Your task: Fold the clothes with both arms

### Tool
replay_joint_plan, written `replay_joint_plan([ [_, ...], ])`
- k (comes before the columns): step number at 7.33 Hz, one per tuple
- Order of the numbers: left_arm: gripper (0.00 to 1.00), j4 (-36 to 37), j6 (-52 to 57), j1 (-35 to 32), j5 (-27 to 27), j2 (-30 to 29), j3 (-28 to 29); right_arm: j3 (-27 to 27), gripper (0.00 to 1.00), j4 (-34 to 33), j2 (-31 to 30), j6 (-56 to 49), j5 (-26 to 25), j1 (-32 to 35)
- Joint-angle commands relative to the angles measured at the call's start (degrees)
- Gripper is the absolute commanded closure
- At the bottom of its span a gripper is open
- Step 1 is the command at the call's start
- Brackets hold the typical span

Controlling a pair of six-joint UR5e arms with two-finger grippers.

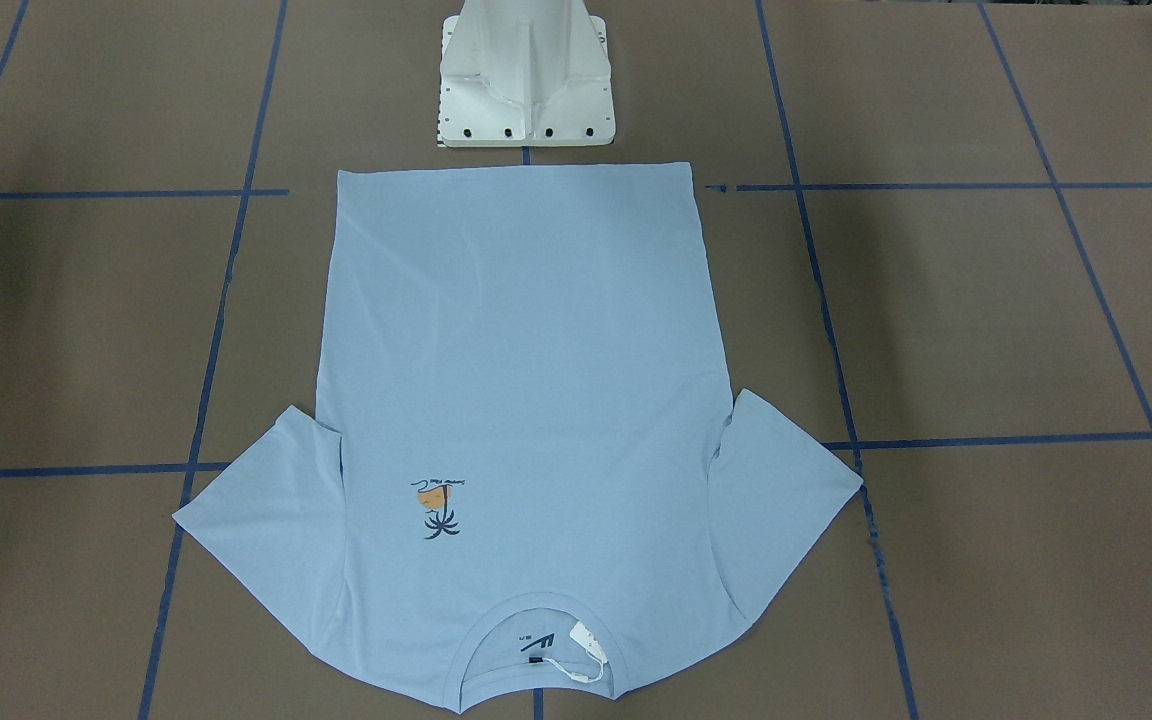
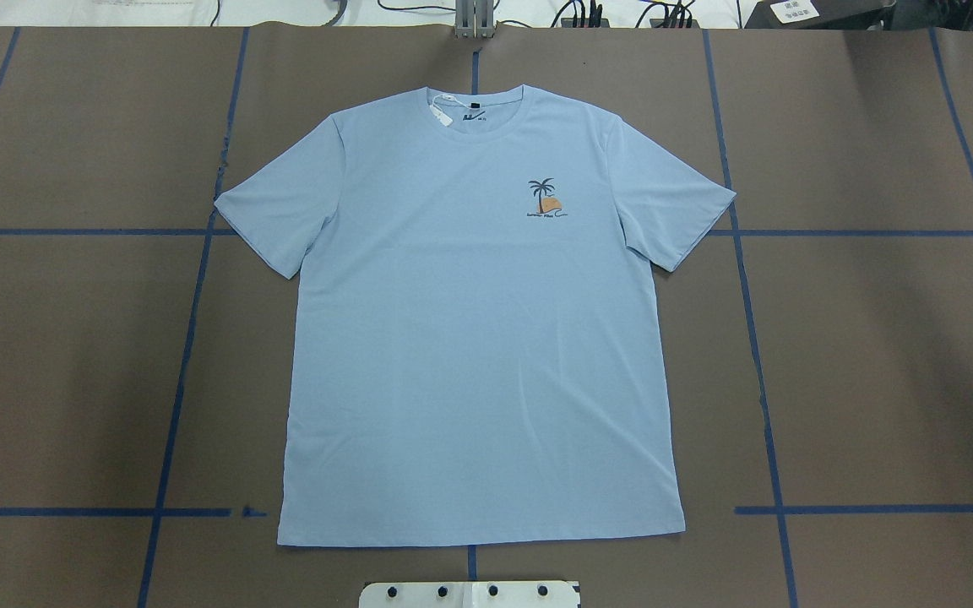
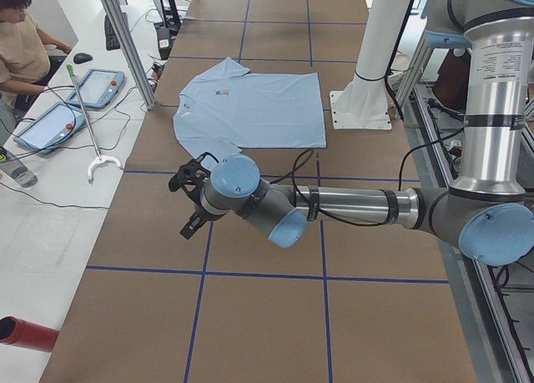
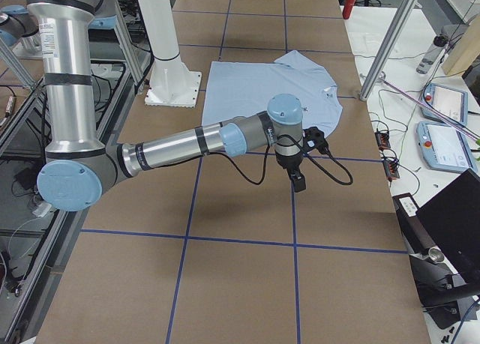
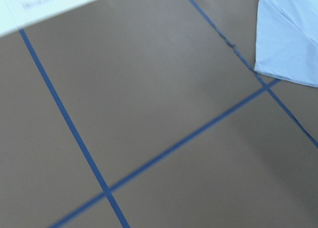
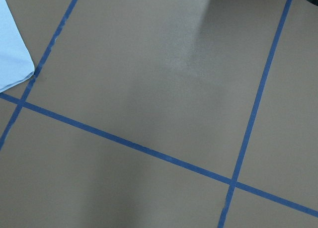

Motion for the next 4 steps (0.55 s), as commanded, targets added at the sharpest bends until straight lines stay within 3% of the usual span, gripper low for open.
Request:
replay_joint_plan([
  [1, 0.0, 1.4, -1.6, 3.6, 13.5, 2.9, -0.1, 0.0, 0.0, 1.6, 0.2, 5.2, 0.1, -1.7],
  [3, 0.0, 10.5, -1.8, 4.2, 9.0, 2.9, -0.5, -1.6, 0.0, 9.0, 2.9, 20.6, -0.2, -6.4],
  [4, 0.0, 10.8, -2.1, 4.3, 4.1, 2.8, -0.7, -7.0, 0.0, 15.5, 6.8, 27.0, -0.4, -8.1],
])
